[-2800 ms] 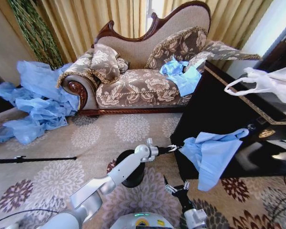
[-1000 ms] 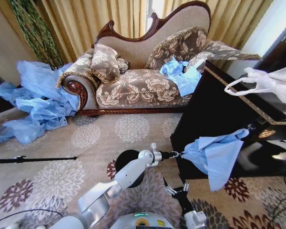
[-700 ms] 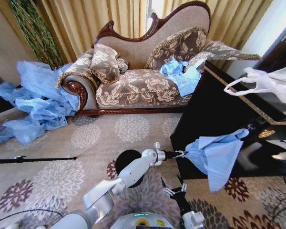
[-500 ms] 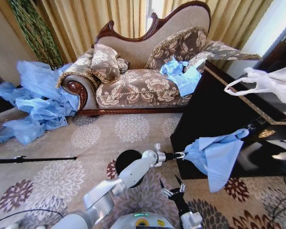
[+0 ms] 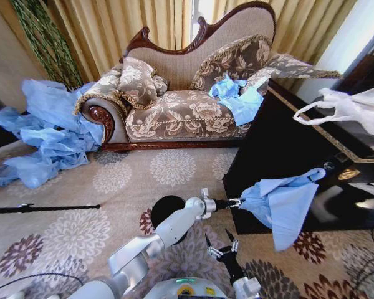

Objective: Place a garbage bag over the trash bin.

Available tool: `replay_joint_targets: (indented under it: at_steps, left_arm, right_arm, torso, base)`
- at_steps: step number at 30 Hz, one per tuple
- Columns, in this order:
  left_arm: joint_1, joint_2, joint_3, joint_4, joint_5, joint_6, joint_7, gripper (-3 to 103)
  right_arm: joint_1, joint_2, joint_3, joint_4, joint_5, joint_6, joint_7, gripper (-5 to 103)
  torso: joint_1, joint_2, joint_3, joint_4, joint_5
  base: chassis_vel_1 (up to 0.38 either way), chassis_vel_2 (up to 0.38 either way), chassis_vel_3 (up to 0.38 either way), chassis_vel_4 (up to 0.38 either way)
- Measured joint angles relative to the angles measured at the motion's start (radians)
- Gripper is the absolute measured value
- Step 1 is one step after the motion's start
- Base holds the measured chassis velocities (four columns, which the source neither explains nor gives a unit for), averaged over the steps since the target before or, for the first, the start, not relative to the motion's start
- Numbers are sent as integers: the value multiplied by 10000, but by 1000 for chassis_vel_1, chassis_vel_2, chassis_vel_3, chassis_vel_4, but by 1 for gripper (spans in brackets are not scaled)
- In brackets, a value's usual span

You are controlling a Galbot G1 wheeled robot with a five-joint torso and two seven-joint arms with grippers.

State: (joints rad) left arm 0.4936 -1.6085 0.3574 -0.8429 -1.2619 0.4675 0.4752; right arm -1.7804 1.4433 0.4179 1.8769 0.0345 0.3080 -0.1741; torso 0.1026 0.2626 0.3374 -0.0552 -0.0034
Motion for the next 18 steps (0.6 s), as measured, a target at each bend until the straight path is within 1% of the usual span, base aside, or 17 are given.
replay_joint_targets:
  at_steps: [3, 4, 7, 8, 9, 10, 11, 12, 15, 16, 17, 18]
  left_arm:
    - [25, 2, -30, 86, 26, -98, 219, 52]
    - [25, 2, -30, 86, 26, -98, 219, 52]
    - [-24, 3, -83, 251, 25, -251, 406, 41]
    - [-24, 3, -83, 251, 25, -251, 406, 41]
    - [-34, 3, -100, 276, 20, -270, 424, 36]
    - [-38, 3, -112, 298, 14, -280, 435, 36]
    - [-44, 3, -121, 324, 11, -295, 449, 32]
    - [-44, 3, -121, 324, 11, -295, 449, 32]
    - [-59, 3, -125, 429, 29, -327, 536, 21]
    - [-59, 3, -125, 429, 29, -327, 536, 21]
    - [-62, 3, -126, 455, 55, -344, 593, 17]
    - [-62, 3, -126, 455, 55, -344, 593, 17]
  right_arm:
    - [4, 6, -45, -11, -20, -1, 11, 100]
    - [4, 6, -45, -11, -20, -1, 11, 100]
    - [-51, -41, -14, -18, -20, 0, 12, 100]
    - [-51, -41, -14, -18, -20, 0, 12, 100]
    - [-61, -55, -4, -18, -16, 1, 12, 100]
    - [-66, -64, 1, -19, -6, 2, 12, 100]
    - [-66, -67, 3, -18, 1, 5, 12, 100]
    - [-66, -67, 3, -18, 1, 5, 12, 100]
    - [-58, -64, -32, -3, 25, 27, 12, 100]
    - [-58, -64, -32, -3, 25, 27, 12, 100]
    - [-54, -67, -50, 5, 32, 28, 12, 100]
    - [-54, -67, -50, 5, 32, 28, 12, 100]
  torso:
    - [0, 0, 0, 0, 0]
    - [0, 0, 0, 0, 0]
    - [0, 0, 0, 0, 0]
    - [0, 0, 0, 0, 0]
    - [0, 0, 0, 0, 0]
    - [0, 0, 0, -1, 0]
    - [0, 0, 0, 0, 0]
    - [0, 0, 0, 0, 0]
    - [0, 0, 0, 0, 0]
    - [0, 0, 0, 0, 0]
    - [0, 0, 0, 0, 0]
    - [0, 0, 0, 0, 0]
  base:
    - [0, 0, 0, 0]
    - [0, 0, 0, 0]
    - [0, 0, 0, 0]
    - [0, 0, 0, 0]
    - [0, 0, 0, 0]
    - [0, 0, 0, 0]
    - [0, 0, 0, 0]
    - [0, 0, 0, 0]
    - [0, 0, 0, 0]
    - [0, 0, 0, 0]
    - [0, 0, 0, 0]
    - [0, 0, 0, 0]
